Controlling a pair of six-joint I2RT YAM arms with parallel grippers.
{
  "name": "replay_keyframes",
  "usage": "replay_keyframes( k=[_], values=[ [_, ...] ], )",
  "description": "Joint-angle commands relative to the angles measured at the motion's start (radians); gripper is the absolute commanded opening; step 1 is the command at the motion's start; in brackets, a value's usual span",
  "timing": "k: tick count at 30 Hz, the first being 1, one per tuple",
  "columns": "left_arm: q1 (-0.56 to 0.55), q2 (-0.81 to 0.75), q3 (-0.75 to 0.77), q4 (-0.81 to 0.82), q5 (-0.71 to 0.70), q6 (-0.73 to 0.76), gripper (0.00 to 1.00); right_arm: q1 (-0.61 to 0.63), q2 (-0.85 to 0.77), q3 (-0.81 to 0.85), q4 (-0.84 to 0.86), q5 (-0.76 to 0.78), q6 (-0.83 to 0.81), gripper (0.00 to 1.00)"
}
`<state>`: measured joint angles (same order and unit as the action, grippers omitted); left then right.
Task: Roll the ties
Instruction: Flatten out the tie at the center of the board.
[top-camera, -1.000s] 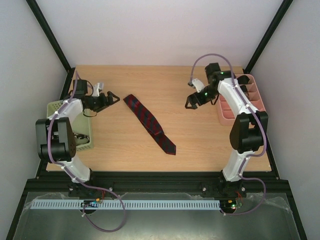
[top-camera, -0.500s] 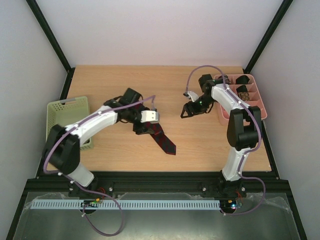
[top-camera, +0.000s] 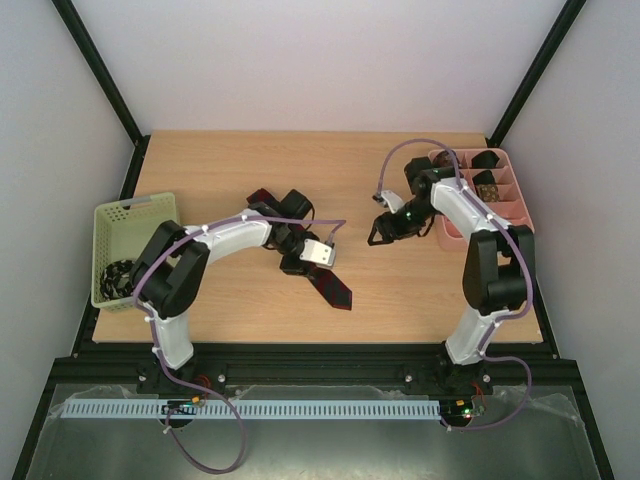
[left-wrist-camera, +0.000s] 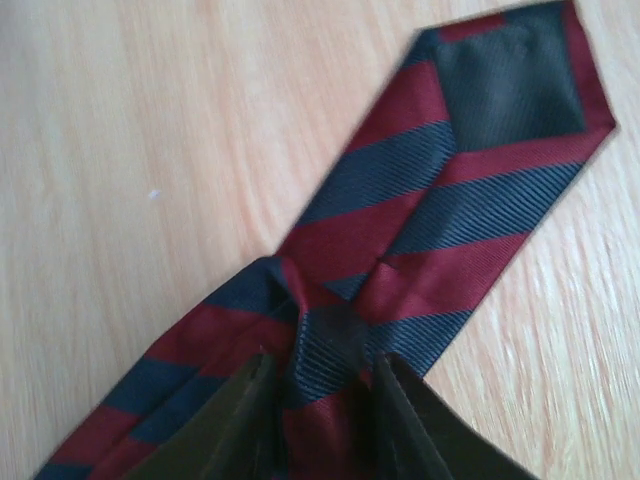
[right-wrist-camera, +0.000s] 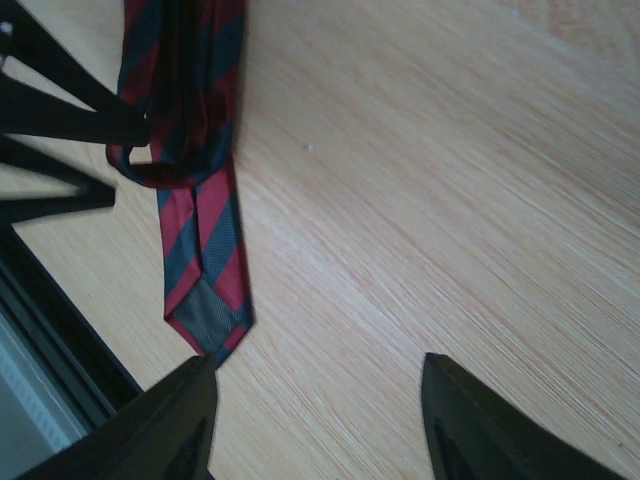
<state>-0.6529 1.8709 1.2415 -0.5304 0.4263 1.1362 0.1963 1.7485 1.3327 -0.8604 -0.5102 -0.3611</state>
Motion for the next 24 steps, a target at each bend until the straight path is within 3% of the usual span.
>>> replay_keyframes(
  k=[1, 7, 14, 18, 24],
  values=[
    [0.038, -0.027, 0.036, 0.046, -0.013, -0.039, 0.21, 0.033, -0.055, -0.078, 0.045, -0.001, -0.017, 0.46],
    [0.227, -0.158, 0.023, 0.103, 0.102, -0.180, 0.02, 0.149, -0.049, -0.105, 0.126, 0.048, -0.028, 0.37],
    [0.506, -0.166, 0.077, 0.109, 0.200, -0.273, 0.02, 0.367, 0.085, -0.027, 0.213, 0.092, -0.022, 0.37],
    [0.607, -0.132, 0.150, 0.123, 0.201, -0.320, 0.02, 0.459, 0.227, 0.060, 0.230, 0.146, -0.002, 0.36],
    [0.685, -0.101, 0.237, 0.117, 0.207, -0.384, 0.02, 0.457, 0.294, 0.047, 0.129, 0.229, -0.053, 0.28]
  ],
)
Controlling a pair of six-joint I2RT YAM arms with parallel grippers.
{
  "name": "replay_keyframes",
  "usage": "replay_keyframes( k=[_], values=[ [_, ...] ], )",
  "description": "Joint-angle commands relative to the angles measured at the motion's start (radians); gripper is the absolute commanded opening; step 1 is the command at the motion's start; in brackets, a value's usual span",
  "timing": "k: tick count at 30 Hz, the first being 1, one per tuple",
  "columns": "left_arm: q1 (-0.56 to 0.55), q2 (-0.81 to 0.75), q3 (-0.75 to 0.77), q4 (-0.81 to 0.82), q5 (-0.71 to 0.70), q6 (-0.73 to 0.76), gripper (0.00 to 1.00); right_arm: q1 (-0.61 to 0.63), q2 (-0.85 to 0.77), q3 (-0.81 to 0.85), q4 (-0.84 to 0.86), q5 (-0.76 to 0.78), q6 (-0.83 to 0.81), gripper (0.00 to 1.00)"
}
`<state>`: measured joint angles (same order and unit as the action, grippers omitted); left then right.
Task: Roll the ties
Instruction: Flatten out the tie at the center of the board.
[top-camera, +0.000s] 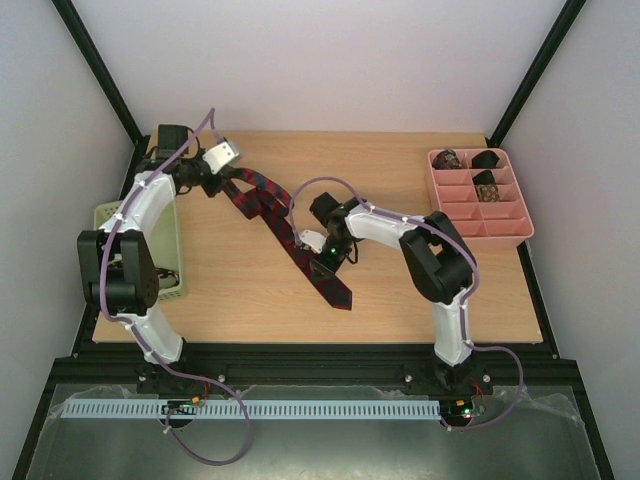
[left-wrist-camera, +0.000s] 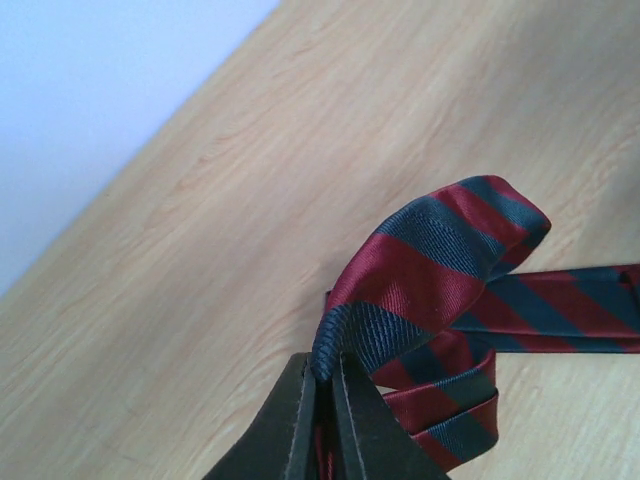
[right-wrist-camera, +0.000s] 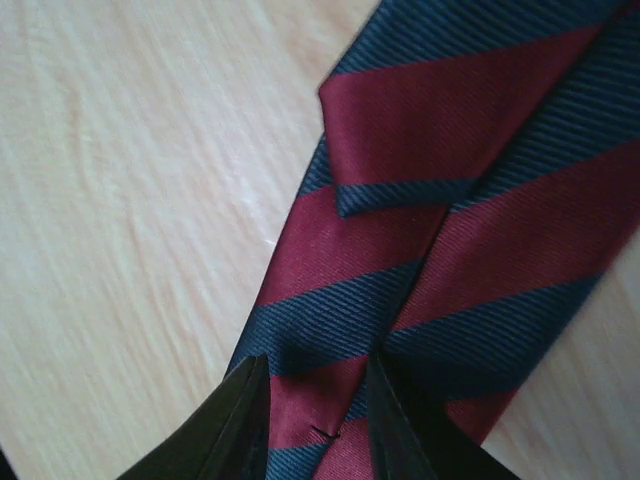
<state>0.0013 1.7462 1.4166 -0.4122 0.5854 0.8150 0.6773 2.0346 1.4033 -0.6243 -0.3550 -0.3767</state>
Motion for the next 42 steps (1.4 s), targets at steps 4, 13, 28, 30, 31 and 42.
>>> replay_keyframes(
  k=[4, 13, 28, 30, 31, 42],
  values=[
    [0.036, 0.011, 0.077, -0.066, 0.099, -0.078, 0.02, -0.101, -0.116, -0.227, -0.139, 0.111, -0.104, 0.24],
    [0.014, -0.161, -0.136, -0.200, 0.218, -0.050, 0.02, -0.465, -0.414, -0.537, -0.307, 0.272, -0.431, 0.20],
    [0.020, -0.189, -0.354, -0.135, 0.111, -0.033, 0.02, -0.736, -0.334, -0.249, -0.398, 0.138, -0.488, 0.27],
    [0.020, -0.187, -0.347, -0.119, 0.105, -0.050, 0.02, -0.698, -0.359, -0.208, -0.405, 0.042, -0.375, 0.34],
    [0.020, -0.182, -0.343, -0.115, 0.105, -0.056, 0.02, -0.673, -0.371, -0.199, -0.391, 0.007, -0.320, 0.38],
    [0.020, -0.165, -0.320, -0.098, 0.101, -0.087, 0.02, -0.463, -0.355, -0.318, -0.201, 0.080, 0.005, 0.44]
  ],
)
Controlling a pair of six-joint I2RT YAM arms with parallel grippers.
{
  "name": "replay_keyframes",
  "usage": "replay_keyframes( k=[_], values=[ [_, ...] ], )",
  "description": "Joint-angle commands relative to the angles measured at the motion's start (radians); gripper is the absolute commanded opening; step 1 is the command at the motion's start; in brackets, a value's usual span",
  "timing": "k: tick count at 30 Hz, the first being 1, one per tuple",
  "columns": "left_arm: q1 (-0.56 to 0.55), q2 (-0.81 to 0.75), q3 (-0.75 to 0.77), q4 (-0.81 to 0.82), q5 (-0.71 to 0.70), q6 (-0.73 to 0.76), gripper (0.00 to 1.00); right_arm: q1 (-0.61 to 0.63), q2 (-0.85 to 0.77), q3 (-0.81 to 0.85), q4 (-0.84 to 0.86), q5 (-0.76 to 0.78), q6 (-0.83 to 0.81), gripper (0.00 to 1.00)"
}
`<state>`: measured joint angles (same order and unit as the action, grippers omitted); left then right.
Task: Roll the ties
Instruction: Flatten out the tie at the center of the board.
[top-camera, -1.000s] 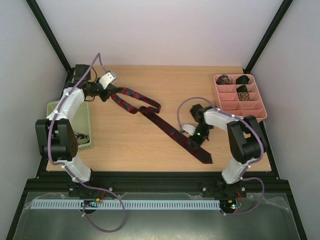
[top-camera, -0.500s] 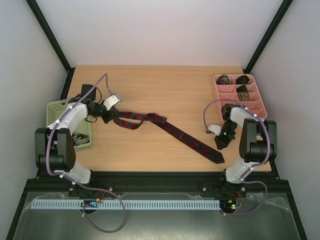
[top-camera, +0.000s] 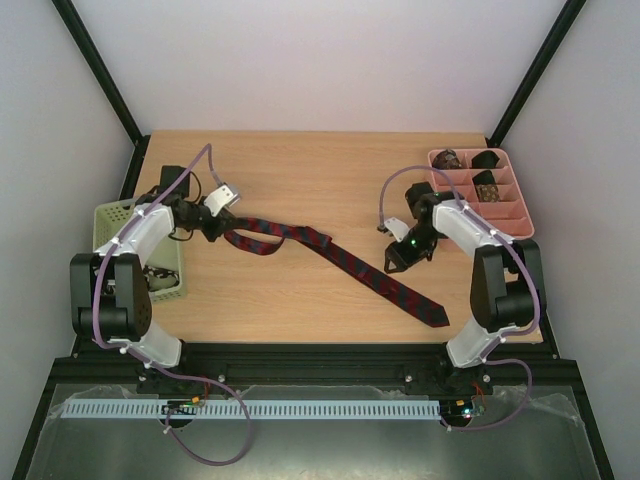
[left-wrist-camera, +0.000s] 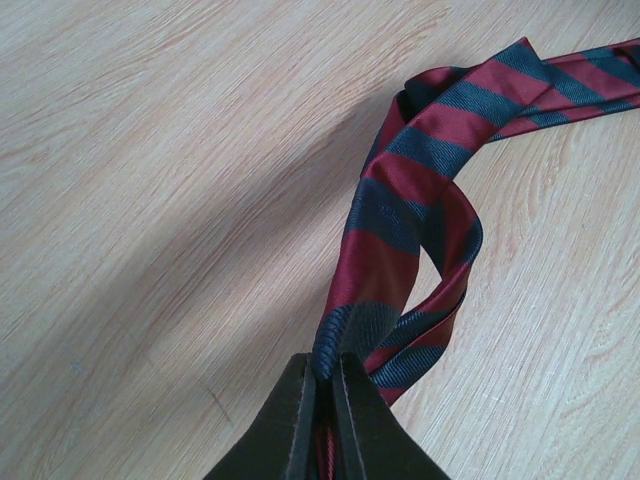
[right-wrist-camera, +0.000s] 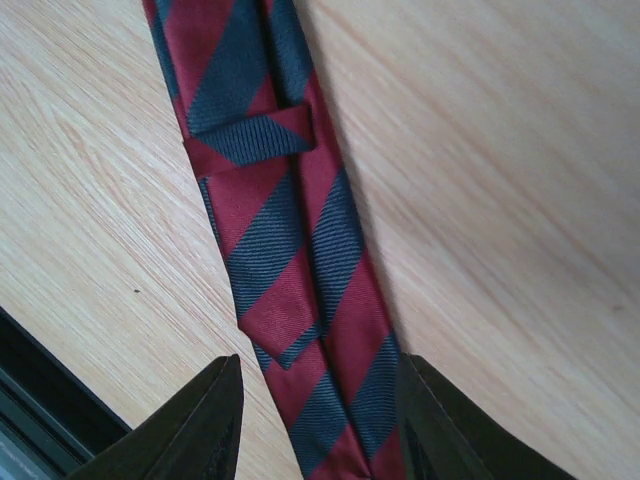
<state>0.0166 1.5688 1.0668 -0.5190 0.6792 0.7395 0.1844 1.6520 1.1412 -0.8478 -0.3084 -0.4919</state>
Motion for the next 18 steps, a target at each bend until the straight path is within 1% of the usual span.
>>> replay_keyframes(
  k=[1, 10, 11, 14, 17, 18],
  values=[
    [0.005, 0.013, 0.032, 0.008, 0.006, -0.011, 0.02, 0.039, 0.032, -0.065, 0.029, 0.038, 0.131, 0.43],
    [0.005, 0.019, 0.043, 0.011, 0.003, -0.021, 0.02, 0.109, 0.086, -0.151, 0.100, 0.092, 0.189, 0.43],
    [0.005, 0.022, 0.042, 0.012, 0.003, -0.024, 0.02, 0.116, 0.093, -0.151, 0.108, 0.095, 0.196, 0.42],
    [0.005, 0.027, 0.041, 0.014, -0.001, -0.027, 0.02, 0.138, 0.102, -0.152, 0.114, 0.110, 0.211, 0.35],
    [0.005, 0.030, 0.038, 0.016, -0.003, -0.028, 0.02, 0.149, 0.097, -0.159, 0.116, 0.136, 0.216, 0.31],
    [0.005, 0.030, 0.037, 0.016, -0.004, -0.030, 0.02, 0.151, 0.096, -0.160, 0.117, 0.141, 0.220, 0.28]
  ],
)
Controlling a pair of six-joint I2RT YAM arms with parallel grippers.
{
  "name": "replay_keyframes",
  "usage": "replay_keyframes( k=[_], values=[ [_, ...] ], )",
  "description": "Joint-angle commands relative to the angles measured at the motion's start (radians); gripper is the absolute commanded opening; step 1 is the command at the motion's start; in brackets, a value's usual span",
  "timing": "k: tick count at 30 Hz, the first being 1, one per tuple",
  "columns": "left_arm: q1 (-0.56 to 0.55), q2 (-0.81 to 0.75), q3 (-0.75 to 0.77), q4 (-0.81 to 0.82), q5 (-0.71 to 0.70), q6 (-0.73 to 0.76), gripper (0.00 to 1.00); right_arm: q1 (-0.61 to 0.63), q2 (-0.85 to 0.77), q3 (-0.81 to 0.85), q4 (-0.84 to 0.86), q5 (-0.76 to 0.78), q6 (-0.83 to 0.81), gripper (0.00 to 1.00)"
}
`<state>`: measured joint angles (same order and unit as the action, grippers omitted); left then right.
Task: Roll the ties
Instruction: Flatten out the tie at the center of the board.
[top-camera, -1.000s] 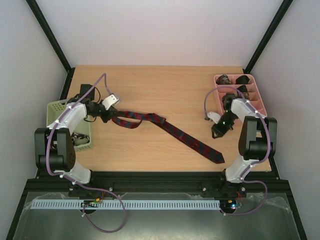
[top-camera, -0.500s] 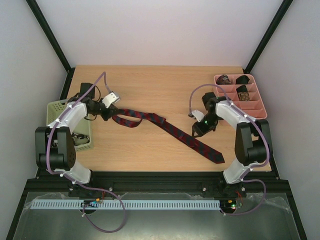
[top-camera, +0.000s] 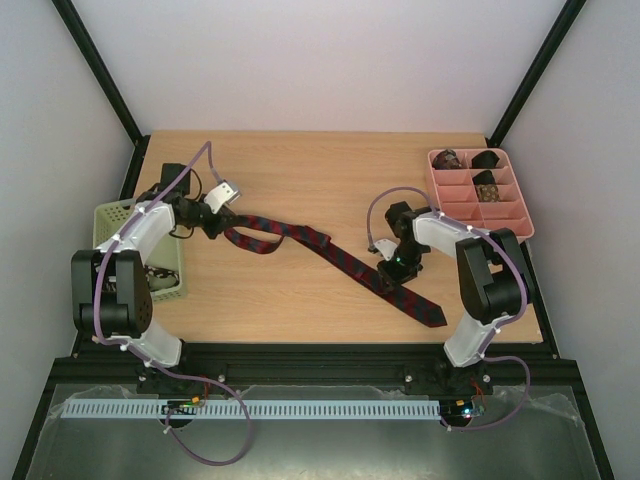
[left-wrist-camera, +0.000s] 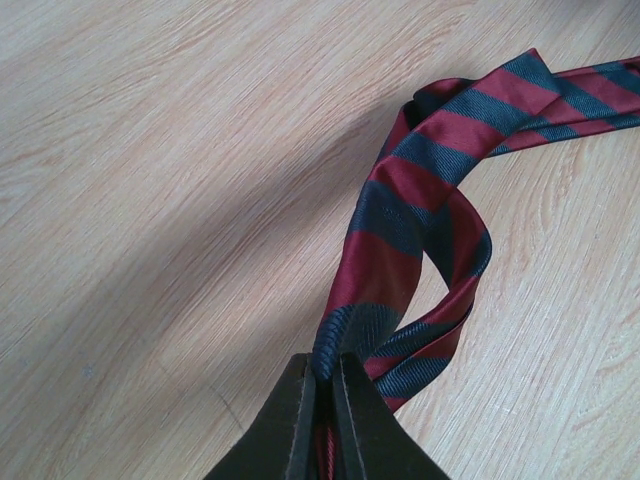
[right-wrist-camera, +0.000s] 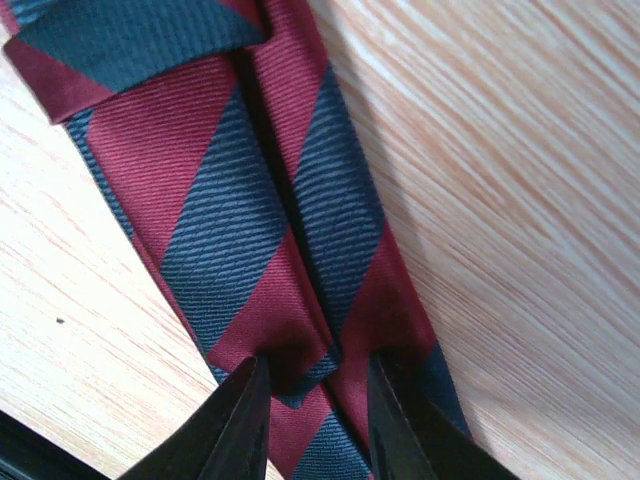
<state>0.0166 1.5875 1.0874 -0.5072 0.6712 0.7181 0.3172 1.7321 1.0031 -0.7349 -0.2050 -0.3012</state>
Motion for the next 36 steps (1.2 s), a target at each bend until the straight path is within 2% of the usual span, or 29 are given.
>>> replay_keyframes(
  k=[1, 7, 8, 21, 23, 30, 36],
  values=[
    [0.005, 0.012, 0.014, 0.005, 0.003, -0.009, 0.02, 0.019, 0.018, -0.022, 0.007, 0.046, 0.033, 0.25],
    [0.005, 0.015, 0.012, 0.009, -0.005, -0.015, 0.02, 0.019, 0.007, 0.001, -0.020, 0.056, 0.027, 0.03],
    [0.005, 0.015, 0.012, 0.009, -0.005, -0.014, 0.02, 0.019, -0.004, 0.003, -0.029, 0.056, 0.022, 0.02],
    [0.012, 0.041, 0.051, -0.001, -0.047, 0.018, 0.02, -0.015, -0.195, -0.096, -0.159, 0.149, -0.085, 0.01],
    [0.015, 0.055, 0.071, -0.010, -0.048, 0.021, 0.02, -0.037, -0.210, -0.114, -0.163, 0.160, -0.098, 0.04],
    [0.016, 0.087, 0.099, -0.047, -0.030, 0.043, 0.02, -0.122, -0.191, -0.188, -0.090, 0.228, -0.183, 0.01],
    [0.017, 0.105, 0.090, -0.055, -0.075, 0.073, 0.02, -0.216, -0.143, -0.129, -0.090, 0.284, -0.263, 0.01]
  ],
)
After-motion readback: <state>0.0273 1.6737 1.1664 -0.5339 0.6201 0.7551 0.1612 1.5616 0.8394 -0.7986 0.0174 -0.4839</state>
